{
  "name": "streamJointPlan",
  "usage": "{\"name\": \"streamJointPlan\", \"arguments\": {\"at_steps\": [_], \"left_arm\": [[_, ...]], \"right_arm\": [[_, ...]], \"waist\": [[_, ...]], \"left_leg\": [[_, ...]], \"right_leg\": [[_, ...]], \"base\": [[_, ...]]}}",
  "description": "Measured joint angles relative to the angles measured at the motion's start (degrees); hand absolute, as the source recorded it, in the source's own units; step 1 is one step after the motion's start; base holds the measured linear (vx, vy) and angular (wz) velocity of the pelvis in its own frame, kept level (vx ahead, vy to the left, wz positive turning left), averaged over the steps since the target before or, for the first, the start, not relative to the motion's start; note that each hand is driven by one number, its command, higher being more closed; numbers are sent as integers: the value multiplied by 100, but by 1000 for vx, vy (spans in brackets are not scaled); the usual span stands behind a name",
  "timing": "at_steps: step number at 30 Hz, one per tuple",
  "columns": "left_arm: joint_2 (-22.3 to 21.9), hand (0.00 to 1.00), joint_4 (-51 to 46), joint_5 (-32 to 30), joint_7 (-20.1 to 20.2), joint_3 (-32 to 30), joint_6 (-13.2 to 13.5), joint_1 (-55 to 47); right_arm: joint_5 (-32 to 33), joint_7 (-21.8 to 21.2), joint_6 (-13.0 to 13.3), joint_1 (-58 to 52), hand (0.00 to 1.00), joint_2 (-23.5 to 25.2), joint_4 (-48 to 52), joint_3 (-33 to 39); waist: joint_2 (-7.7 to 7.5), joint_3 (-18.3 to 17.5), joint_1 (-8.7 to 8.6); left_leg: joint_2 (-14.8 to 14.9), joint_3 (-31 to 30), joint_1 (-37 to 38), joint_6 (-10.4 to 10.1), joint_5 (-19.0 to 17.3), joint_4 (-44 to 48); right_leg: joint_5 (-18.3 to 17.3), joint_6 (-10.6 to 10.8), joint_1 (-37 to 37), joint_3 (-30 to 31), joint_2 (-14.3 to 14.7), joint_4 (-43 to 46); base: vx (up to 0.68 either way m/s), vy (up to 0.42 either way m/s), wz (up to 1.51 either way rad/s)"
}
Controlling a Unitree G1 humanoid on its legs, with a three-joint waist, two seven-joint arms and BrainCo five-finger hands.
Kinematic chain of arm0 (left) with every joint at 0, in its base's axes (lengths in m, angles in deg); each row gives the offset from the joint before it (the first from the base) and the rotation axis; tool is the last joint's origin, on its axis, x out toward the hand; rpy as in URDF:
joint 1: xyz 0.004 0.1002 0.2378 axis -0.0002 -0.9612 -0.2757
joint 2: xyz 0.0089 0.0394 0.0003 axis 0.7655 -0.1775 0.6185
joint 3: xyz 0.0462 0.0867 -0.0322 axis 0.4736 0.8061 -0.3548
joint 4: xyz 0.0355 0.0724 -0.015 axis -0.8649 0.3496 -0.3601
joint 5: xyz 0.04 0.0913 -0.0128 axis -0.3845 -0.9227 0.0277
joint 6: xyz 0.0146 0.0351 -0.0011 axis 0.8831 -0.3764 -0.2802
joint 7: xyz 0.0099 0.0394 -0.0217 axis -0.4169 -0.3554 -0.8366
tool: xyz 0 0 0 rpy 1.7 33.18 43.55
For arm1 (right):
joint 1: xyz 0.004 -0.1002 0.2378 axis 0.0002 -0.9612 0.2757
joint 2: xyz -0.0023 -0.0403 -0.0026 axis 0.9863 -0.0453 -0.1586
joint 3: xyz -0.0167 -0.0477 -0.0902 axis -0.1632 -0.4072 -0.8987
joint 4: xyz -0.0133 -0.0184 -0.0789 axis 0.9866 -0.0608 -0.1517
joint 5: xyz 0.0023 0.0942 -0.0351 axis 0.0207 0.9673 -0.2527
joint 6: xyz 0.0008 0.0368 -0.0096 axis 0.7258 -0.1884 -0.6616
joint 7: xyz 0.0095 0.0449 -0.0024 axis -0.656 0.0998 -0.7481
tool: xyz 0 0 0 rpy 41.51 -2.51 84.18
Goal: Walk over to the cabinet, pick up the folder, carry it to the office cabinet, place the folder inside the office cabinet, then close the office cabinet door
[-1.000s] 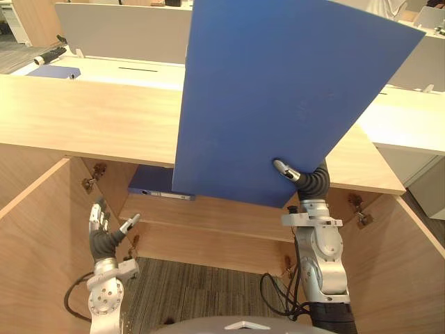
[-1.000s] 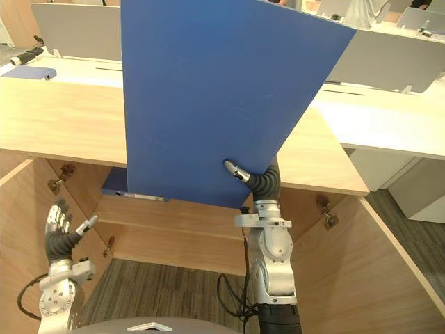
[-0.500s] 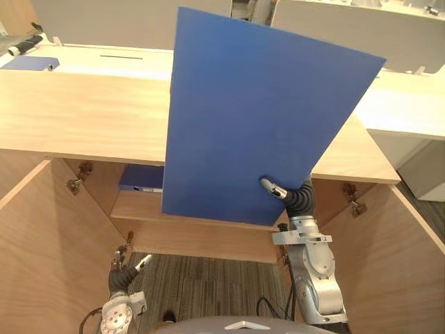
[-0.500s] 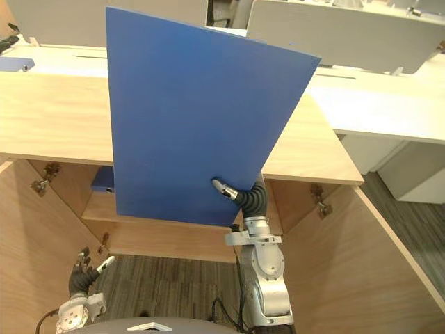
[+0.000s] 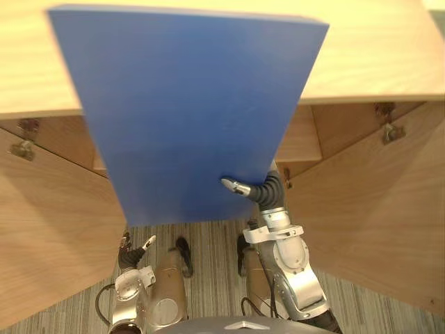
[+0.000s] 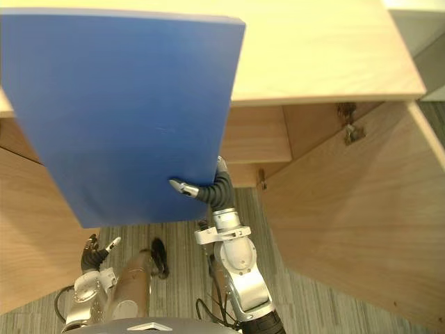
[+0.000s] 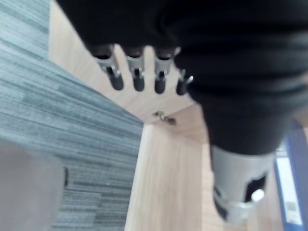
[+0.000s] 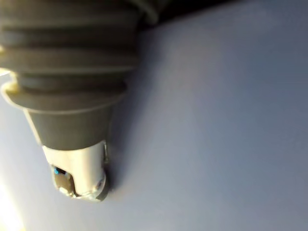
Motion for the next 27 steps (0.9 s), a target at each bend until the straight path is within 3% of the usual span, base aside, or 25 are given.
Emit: {"name": "streamJointPlan", "arguments": {"at_steps": [6, 9, 16, 21, 27], "left_arm": [[-159, 0, -121, 14, -223, -67, 2, 209], [-163, 0, -412, 16, -304, -69, 17, 411], [-137, 0, -719, 135, -352, -165, 40, 629], [-109, 0, -915, 226, -350, -166, 68, 694], [-90, 0, -1096, 225, -368, -161, 137, 884]], "right_arm": [[-778, 648, 114, 507, 100, 3, 283, -107], [-1136, 895, 118, 864, 100, 12, 283, -108], [-1235, 960, 114, 1157, 100, -11, 129, -106], [-1471, 924, 115, 1425, 100, -195, -348, -68], [-1780, 970, -160, 1668, 100, -424, -1194, 260]], "waist": [[46, 152, 98], [101, 423, 163], [173, 795, 284], [171, 858, 348], [163, 952, 391]], "left_leg": [[246, -48, -1070, 77, -551, 1412], [281, -157, -1533, 85, -703, 1935], [281, -309, -2421, 66, -769, 2440], [260, -366, -2803, 68, -765, 2605], [185, -495, -3181, 70, -763, 2779]], "right_leg": [[-500, 61, -1172, 137, 75, 1437], [-670, 85, -1630, 146, 85, 1993], [-797, 84, -2493, 119, 56, 2575], [-849, 81, -2852, 101, 23, 2795], [-959, 56, -3171, 13, -70, 3051]], "base": [[-70, 13, -11], [-76, 8, 3], [-84, -21, 7], [-43, -42, 7], [-47, -47, 12]]}}
